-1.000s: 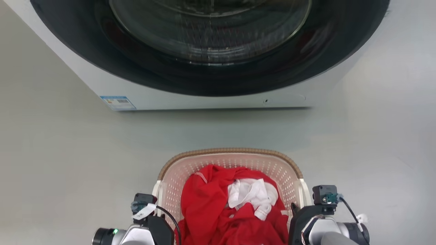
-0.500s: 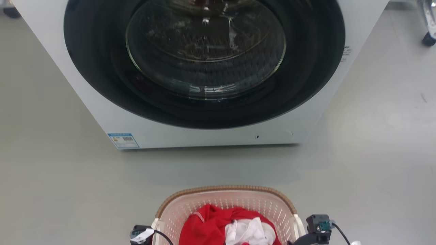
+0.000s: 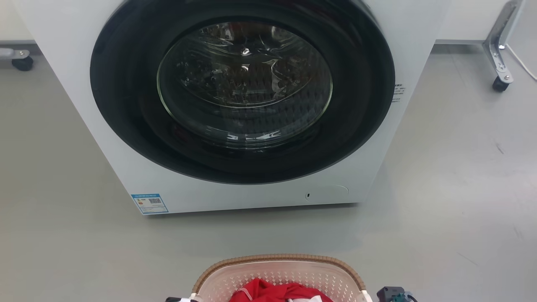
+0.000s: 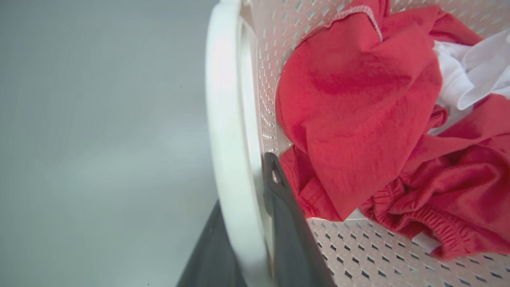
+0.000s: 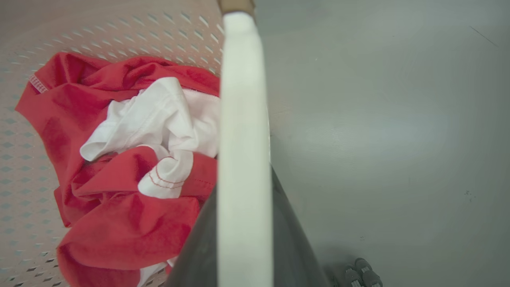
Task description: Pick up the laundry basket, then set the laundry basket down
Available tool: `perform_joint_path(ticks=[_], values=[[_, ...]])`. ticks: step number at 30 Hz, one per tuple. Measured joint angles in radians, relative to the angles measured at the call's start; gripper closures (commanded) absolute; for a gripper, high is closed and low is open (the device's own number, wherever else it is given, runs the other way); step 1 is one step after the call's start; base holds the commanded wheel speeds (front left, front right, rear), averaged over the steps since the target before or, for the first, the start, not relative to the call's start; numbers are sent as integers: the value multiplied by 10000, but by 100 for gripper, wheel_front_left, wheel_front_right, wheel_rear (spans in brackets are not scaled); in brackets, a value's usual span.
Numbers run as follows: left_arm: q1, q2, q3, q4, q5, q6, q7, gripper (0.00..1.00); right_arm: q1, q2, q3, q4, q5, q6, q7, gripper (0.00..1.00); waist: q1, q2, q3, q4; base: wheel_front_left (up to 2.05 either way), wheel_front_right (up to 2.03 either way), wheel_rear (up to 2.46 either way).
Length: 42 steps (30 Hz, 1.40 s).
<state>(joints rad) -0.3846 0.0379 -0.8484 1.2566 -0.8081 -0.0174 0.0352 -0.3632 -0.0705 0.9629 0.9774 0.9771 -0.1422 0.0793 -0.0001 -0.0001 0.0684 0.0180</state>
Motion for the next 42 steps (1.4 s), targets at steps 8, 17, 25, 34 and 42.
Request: perform_joint_path(ticks=[8, 17, 25, 34, 42], values=[[12, 6, -54, 15, -4, -4, 157, 100, 35, -6, 236, 40, 357, -2, 2, 100, 1, 1, -107, -33, 0, 0, 0], [43, 6, -109, 12, -21, -2, 245, 100, 35, -6, 485, 123, 589, -2, -10, 100, 1, 1, -140, -1, 0, 0, 0], [127, 8, -167, 13, -77, -2, 247, 100, 32, -4, 734, 217, 894, 0, -29, 100, 1, 2, -175, 35, 0, 0, 0], [209, 8, -230, 13, -79, -2, 245, 100, 32, -6, 986, 257, 1095, -2, -107, 100, 1, 2, -245, 27, 0, 0, 0], [233, 10, -265, 15, -94, -2, 245, 100, 31, -6, 1152, 282, 1281, -2, -194, 100, 1, 2, -273, 13, 0, 0, 0]])
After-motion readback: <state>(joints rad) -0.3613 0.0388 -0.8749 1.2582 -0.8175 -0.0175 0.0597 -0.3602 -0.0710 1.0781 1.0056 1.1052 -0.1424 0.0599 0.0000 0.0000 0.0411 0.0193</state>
